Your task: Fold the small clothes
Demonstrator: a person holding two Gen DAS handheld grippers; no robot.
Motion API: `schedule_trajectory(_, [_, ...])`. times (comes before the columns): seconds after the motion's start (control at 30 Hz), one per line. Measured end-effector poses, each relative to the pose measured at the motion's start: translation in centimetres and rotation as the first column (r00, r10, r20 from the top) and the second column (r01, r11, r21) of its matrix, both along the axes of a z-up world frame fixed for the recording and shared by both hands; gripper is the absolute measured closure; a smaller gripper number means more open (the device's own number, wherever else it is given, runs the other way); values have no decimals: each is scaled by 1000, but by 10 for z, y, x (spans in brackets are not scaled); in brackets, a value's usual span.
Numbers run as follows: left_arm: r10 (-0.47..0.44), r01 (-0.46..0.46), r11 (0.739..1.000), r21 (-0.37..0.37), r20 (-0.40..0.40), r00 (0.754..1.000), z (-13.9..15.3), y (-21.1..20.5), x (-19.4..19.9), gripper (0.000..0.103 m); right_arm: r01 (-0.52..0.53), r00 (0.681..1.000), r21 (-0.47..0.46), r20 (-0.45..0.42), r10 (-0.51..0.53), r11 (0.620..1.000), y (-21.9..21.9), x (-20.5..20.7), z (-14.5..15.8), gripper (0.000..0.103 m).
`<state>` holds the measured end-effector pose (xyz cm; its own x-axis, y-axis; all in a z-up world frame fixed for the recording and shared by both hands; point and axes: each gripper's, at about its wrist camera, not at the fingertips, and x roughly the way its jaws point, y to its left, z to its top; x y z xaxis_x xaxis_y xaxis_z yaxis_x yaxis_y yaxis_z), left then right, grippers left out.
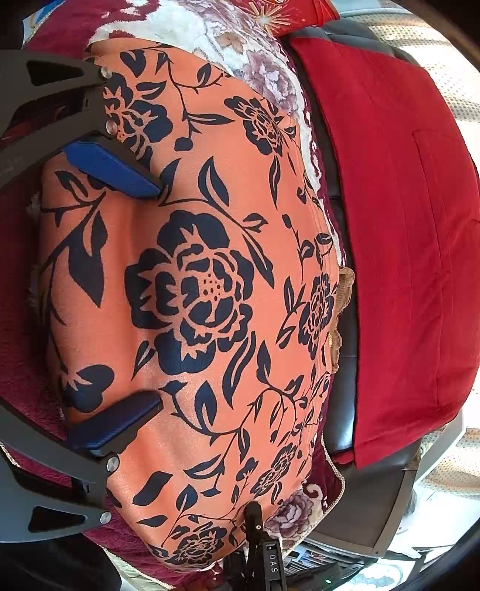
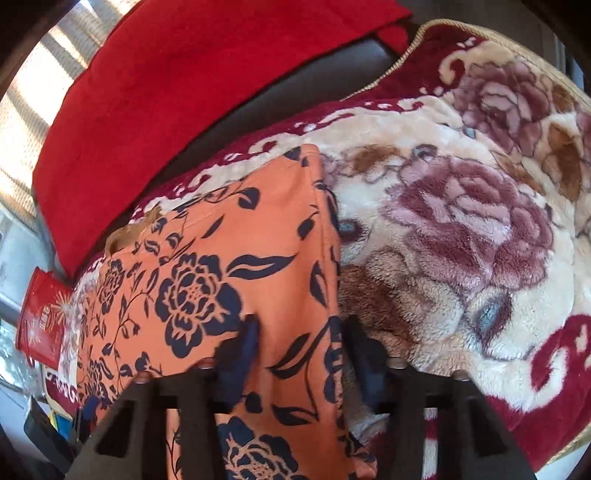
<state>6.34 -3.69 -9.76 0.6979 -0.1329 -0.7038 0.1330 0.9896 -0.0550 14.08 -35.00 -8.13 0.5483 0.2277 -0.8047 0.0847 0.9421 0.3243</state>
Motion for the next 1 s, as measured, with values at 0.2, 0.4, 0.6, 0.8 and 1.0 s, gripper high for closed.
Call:
schedule_trajectory(0.2, [4,-4,1000,-4,-8,1000,0,-1,1,0,58,998,-102,43,-54,993,-5,-9,19,74])
schedule_trajectory(0.4, [5,-5,1000,-2,-12,1000,0,-1,0,0,40,988,-36,151,-35,999,2,-18,50,13])
schedule_trajectory(0.6, [5,-5,1000,-2,-11,1000,0,-1,1,0,-9,1000,-119,-7,8,993,21,2,4,16])
schedule_trajectory(0.8, [3,-3,1000,-1,-11,1000,0,-1,0,0,80,997,-47,8,-79,996,-2,-16,-5,19])
schedule_trajectory(1.0, [4,-4,1000,1,-12,1000,0,-1,1,0,101,993,-9,68,-100,995,-11,-46,12,19])
